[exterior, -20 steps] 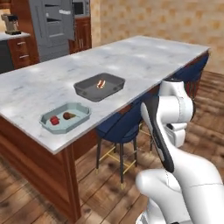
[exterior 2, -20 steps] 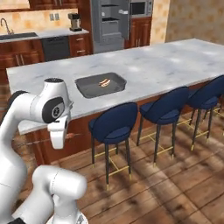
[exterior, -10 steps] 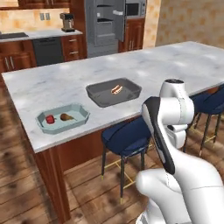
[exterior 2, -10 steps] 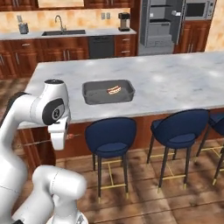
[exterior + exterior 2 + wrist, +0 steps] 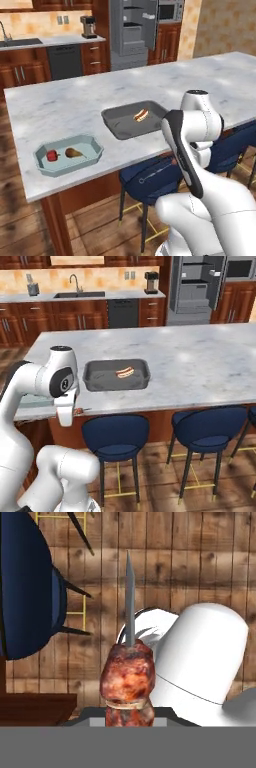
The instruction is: Place the cold items (bell pepper and pear) from the fridge in one tupperware on the dining counter. Place the warm items (kebab skewer and hot dog) in the stove area in another tupperware.
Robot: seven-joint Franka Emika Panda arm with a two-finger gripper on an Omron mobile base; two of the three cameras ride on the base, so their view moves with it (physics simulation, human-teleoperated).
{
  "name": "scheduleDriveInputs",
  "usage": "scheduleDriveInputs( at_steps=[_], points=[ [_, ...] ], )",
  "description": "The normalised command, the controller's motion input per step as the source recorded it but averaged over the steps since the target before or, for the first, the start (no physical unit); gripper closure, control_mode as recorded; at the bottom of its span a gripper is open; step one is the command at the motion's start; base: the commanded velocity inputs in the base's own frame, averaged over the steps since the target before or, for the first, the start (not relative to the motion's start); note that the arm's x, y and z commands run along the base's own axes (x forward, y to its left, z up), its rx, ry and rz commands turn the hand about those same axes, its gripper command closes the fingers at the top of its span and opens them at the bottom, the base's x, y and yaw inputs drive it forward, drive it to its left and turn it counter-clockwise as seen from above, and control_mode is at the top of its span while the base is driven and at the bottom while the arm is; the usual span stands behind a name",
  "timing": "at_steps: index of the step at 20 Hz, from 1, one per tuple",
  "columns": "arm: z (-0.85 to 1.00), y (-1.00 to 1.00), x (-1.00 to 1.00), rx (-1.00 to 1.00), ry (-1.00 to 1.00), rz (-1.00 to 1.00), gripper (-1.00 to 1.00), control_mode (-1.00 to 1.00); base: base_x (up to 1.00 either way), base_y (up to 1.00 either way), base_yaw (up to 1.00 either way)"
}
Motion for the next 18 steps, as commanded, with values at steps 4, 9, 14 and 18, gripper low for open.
scheduleDriveInputs(
  at_steps=[4,9,14,18],
  points=[
    [0.00,0.00,0.00,0.00,0.00,0.00,1.00,1.00,0.64,-0.08,0.00],
    [0.00,0.00,0.00,0.00,0.00,0.00,1.00,1.00,0.38,-0.58,0.06],
    [0.00,0.00,0.00,0.00,0.00,0.00,1.00,1.00,0.48,-0.37,0.12],
    [0.00,0.00,0.00,0.00,0.00,0.00,1.00,1.00,0.81,-0.03,0.35]
  ],
)
